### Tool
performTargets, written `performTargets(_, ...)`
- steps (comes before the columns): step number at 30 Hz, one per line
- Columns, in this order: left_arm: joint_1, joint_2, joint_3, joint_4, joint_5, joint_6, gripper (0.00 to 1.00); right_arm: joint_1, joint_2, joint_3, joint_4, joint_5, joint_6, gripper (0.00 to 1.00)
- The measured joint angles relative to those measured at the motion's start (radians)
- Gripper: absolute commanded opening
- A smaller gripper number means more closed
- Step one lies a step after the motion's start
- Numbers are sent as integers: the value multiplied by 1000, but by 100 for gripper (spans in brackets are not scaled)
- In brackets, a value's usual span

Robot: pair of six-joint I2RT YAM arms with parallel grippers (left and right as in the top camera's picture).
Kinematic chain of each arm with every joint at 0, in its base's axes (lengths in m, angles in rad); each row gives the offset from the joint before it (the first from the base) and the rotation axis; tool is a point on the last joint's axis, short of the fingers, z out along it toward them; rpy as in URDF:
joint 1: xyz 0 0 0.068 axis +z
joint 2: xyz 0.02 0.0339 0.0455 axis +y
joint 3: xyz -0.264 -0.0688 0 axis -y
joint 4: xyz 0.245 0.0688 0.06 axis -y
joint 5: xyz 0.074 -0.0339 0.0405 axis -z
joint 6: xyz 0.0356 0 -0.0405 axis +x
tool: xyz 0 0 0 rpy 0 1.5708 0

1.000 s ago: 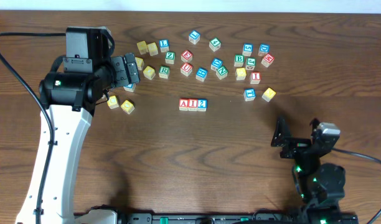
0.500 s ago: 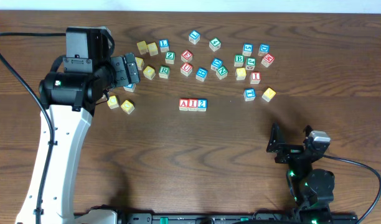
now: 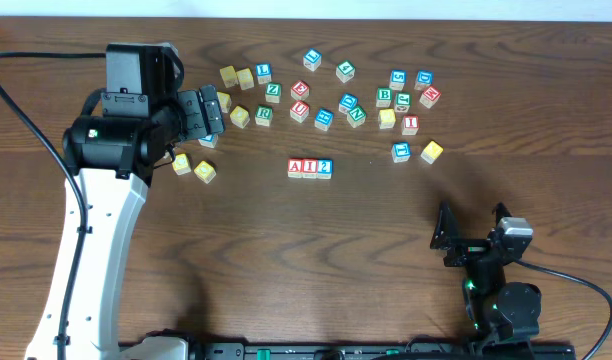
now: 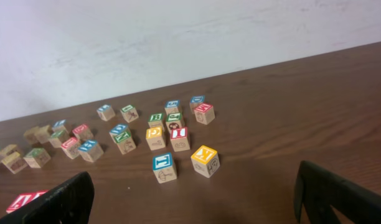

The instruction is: Spell out AI2

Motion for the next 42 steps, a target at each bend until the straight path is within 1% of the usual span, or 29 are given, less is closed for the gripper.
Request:
performTargets(31, 0, 0, 0, 0, 0, 0, 98, 0, 0, 0, 0, 0, -17, 99)
performTargets(33, 0, 0, 0, 0, -4, 0, 99, 0, 0, 0, 0, 0, -18, 99)
performTargets(38, 0, -9, 0, -1, -129, 0, 98, 0, 0, 0, 0, 0, -18, 99)
performTargets(42, 0, -84, -22, -7, -218, 0, 98, 0, 0, 0, 0, 0, -18, 99)
